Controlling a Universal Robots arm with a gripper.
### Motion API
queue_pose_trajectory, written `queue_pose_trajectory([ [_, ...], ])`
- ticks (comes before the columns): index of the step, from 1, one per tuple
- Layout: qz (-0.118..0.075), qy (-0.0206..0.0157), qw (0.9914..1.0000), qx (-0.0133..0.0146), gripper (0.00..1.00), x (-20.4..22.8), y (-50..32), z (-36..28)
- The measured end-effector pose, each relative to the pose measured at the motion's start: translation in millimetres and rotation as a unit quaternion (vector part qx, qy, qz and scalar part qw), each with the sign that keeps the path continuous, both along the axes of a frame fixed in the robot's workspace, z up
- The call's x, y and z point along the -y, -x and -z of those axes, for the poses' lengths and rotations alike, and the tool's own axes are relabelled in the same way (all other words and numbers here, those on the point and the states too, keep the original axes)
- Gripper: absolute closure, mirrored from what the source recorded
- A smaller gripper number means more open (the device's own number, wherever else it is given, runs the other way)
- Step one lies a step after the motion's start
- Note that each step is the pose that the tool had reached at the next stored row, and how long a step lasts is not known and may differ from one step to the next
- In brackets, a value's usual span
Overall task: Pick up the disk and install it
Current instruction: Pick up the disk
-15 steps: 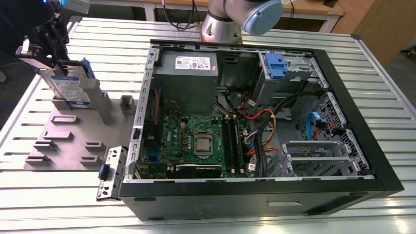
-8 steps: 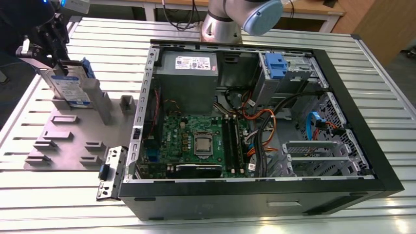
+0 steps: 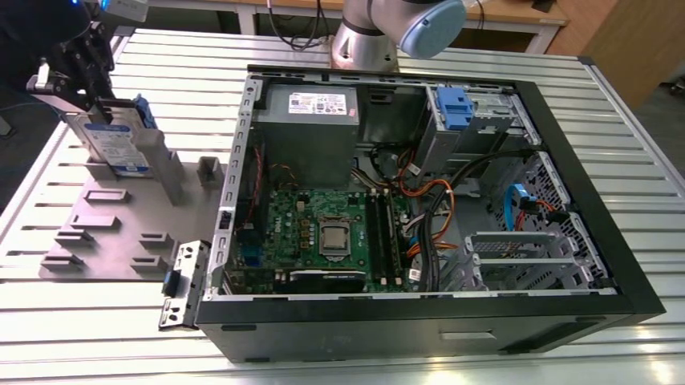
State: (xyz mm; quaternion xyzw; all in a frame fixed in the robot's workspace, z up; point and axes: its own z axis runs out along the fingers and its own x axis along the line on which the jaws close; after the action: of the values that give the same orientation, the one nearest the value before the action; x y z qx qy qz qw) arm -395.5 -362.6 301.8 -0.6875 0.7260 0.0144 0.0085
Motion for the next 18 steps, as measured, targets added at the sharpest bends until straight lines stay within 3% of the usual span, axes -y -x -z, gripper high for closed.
queue_pose_trajectory([
  [18,0.0,0.0,1.0,0.0,0.65,-0.9,0.0,0.0],
])
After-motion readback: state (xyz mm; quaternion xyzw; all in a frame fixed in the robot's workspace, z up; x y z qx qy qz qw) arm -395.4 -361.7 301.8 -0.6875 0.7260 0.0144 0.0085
